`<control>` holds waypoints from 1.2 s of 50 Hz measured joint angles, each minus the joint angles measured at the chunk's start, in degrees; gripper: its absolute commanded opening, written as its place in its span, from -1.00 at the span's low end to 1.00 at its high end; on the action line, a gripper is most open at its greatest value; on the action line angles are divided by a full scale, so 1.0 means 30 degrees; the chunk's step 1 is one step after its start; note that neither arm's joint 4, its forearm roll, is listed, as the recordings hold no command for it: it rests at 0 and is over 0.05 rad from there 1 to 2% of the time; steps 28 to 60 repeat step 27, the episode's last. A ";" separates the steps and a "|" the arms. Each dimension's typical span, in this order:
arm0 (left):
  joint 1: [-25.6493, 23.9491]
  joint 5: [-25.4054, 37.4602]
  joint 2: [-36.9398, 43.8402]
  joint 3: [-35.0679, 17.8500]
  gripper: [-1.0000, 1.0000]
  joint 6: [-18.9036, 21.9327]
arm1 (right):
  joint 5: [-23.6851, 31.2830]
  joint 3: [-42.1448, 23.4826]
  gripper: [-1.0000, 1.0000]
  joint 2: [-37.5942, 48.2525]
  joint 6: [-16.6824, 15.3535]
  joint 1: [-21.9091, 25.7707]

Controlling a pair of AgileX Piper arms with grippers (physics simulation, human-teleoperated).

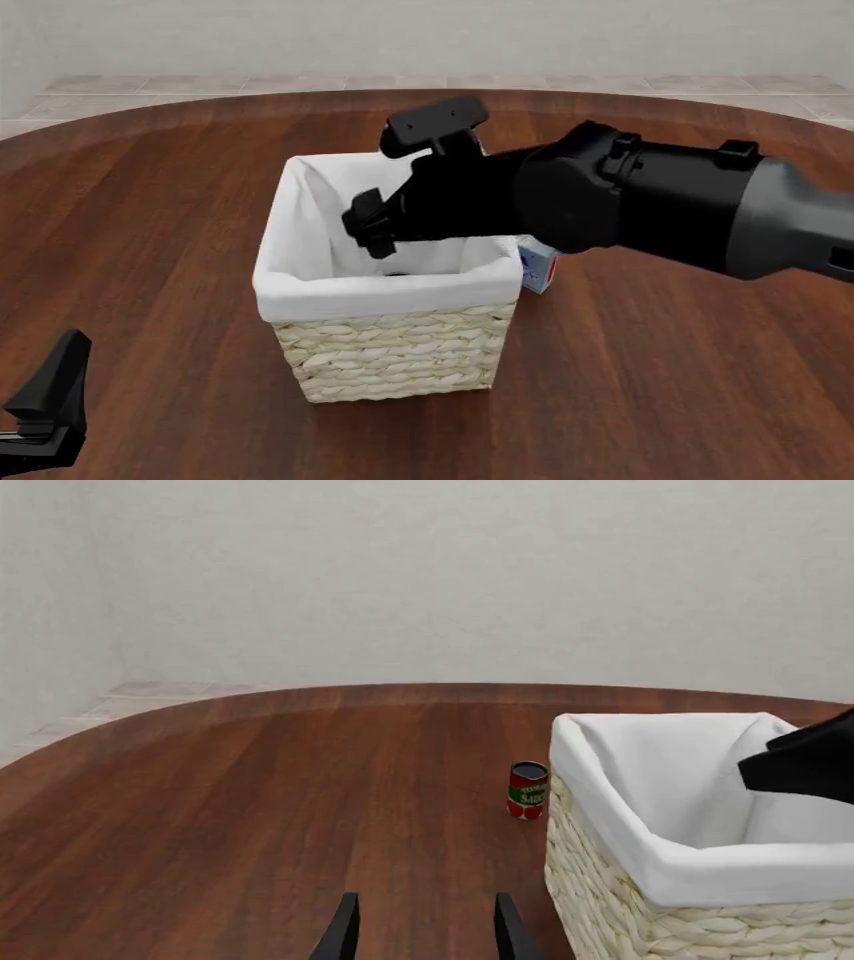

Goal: Pick up the alphabet soup and put it in the basket.

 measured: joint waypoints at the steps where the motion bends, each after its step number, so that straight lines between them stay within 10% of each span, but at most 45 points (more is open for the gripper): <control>1: -0.0002 -0.0003 -0.0001 0.0000 1.00 0.0006 | 0.0025 0.0005 1.00 -0.0088 -0.0005 0.0015; 60: -0.0051 -0.0074 -0.0013 -0.0001 1.00 0.0163 | 0.0090 0.0822 1.00 -0.2328 0.0152 0.0444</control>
